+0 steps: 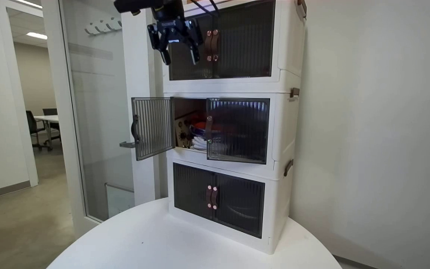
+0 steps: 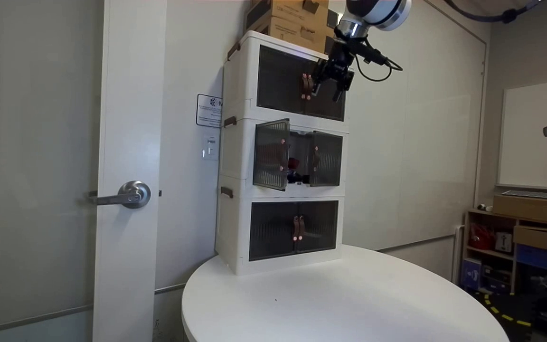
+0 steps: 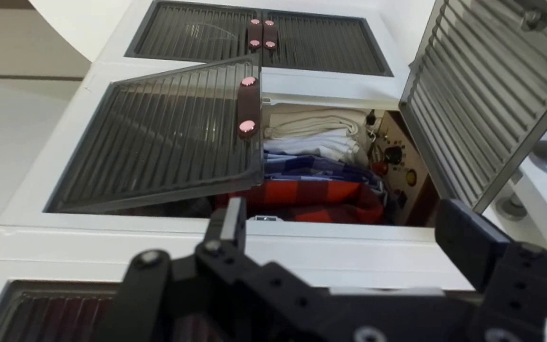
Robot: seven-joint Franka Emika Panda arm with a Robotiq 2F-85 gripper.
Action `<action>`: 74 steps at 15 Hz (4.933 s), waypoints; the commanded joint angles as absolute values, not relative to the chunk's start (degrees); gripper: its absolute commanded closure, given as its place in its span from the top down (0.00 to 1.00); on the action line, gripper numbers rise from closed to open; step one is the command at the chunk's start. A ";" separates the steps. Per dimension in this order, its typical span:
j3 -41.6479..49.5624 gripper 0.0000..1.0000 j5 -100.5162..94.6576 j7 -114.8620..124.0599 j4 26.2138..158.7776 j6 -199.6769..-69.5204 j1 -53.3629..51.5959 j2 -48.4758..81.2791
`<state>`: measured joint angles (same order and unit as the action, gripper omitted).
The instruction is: Open the middle shelf compartment
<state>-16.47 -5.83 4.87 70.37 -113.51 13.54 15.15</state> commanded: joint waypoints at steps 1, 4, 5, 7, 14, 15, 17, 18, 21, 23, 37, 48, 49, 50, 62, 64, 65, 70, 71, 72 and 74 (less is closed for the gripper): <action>-7.10 1.00 -5.43 15.13 58.81 -112.19 4.88 22.54; -5.99 1.00 -8.39 25.40 55.38 -112.88 3.79 25.52; -5.51 1.00 -9.26 28.60 54.82 -113.26 3.41 26.22; -4.32 1.00 -11.08 34.80 54.14 -113.96 2.87 27.62; 1.38 1.00 -19.48 57.31 54.76 -116.00 0.04 31.78; 2.32 1.00 -21.04 60.59 54.99 -115.76 -0.57 32.13; 3.55 1.00 -23.15 65.43 55.56 -114.68 -1.40 32.59; 3.74 1.00 -23.60 66.61 56.32 -114.39 -1.58 32.40; 2.87 1.00 -22.55 67.36 59.21 -113.85 -1.39 31.21; 1.54 1.00 -20.53 65.69 62.11 -114.11 -0.66 29.79; 6.07 1.00 -23.99 65.75 97.79 -119.83 1.77 4.53; 7.52 1.00 -20.49 44.47 124.81 -142.28 7.25 -13.08; 7.34 1.00 -18.96 40.89 126.87 -142.57 7.09 -14.80; 6.95 1.00 -17.35 37.45 128.78 -141.88 6.79 -16.60; 5.53 1.00 3.94 -1.63 128.16 -126.86 -1.40 -23.42; 5.37 1.00 4.96 -6.32 126.67 -122.38 -2.31 -22.80; 5.46 1.00 5.05 -8.86 126.00 -119.87 -2.58 -22.93; 4.27 1.00 3.49 -12.48 125.26 -114.79 -2.09 -23.50; 4.28 1.00 3.47 -13.24 124.75 -114.01 -2.20 -23.43; 4.30 1.00 3.47 -13.66 124.53 -113.75 -2.24 -23.37; 4.30 1.00 3.46 -13.84 124.38 -113.67 -2.24 -23.17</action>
